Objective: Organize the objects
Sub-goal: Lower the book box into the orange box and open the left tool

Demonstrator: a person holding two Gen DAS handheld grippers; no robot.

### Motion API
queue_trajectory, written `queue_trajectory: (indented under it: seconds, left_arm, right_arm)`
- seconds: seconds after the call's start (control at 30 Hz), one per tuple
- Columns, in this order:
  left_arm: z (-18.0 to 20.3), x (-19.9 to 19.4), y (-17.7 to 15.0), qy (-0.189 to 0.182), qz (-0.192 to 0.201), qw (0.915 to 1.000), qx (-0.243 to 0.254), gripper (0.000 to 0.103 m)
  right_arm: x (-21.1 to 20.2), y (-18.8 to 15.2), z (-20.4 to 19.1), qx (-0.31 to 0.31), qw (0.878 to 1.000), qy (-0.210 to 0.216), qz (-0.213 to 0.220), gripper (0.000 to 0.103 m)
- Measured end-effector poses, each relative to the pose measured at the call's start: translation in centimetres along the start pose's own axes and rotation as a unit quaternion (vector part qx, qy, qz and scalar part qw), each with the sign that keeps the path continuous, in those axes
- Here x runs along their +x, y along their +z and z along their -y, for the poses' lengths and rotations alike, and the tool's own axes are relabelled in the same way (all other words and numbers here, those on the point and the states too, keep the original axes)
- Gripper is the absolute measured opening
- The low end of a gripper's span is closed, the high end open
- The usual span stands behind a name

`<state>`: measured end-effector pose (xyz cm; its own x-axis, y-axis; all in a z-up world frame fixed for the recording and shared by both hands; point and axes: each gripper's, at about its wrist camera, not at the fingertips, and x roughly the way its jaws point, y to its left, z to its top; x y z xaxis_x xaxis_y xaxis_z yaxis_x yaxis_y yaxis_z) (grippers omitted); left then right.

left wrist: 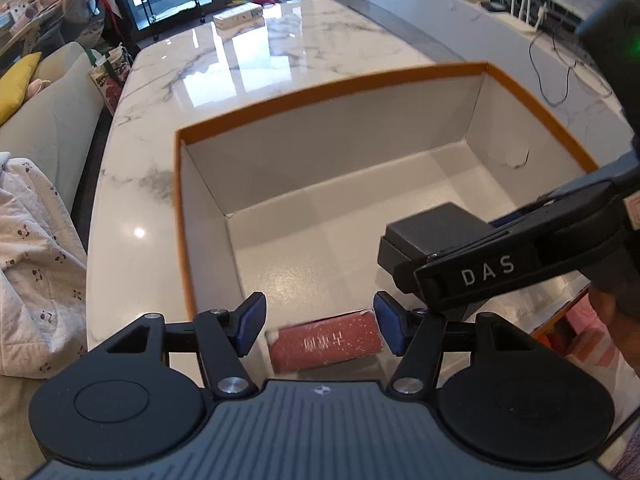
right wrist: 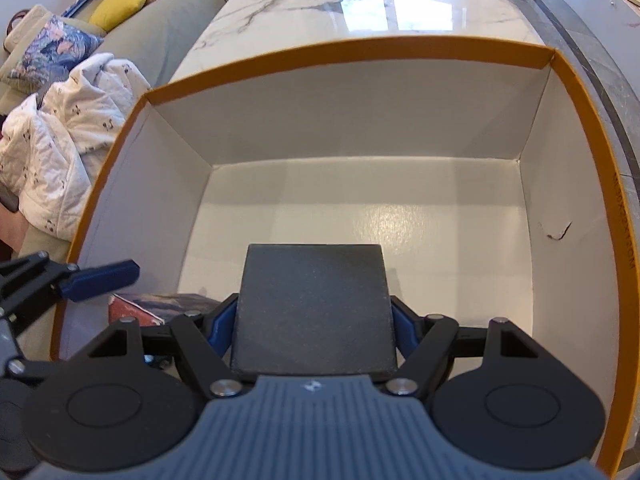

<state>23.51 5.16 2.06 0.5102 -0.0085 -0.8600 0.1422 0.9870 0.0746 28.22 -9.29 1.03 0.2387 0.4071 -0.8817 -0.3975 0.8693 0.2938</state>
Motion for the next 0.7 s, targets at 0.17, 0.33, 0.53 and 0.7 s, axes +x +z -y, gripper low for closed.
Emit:
queue_trajectory:
  seconds: [0.17, 0.33, 0.53, 0.7]
  left_arm:
    - [-1.9, -2.7, -0.3, -0.025, 0.044, 0.9983, -0.030, 0.068]
    - [-2.8, -4.5, -0.4, -0.021, 0.068, 0.9972, -0.025, 0.065]
    - [-3.9, -5.4, -0.7, -0.034, 0.074, 0.9962, -0.033, 0.064]
    - [-2.5, -4.6, -0.6, -0.045, 0.055, 0.9964, 0.046, 0.048]
  right_arm:
    - [0.3, 0.2, 0.2, 0.009, 1.000, 0.002, -0.019, 0.076]
    - [0.6, 0.3, -0.6, 0.002, 1.000, -0.001, -0.026, 0.076]
    - [0.8, 0.5, -2.4, -0.019, 0.999, -0.009, -0.027, 0.076]
    - [0.4, 0.8, -3.0, -0.034, 0.999, -0.022, -0.020, 0.076]
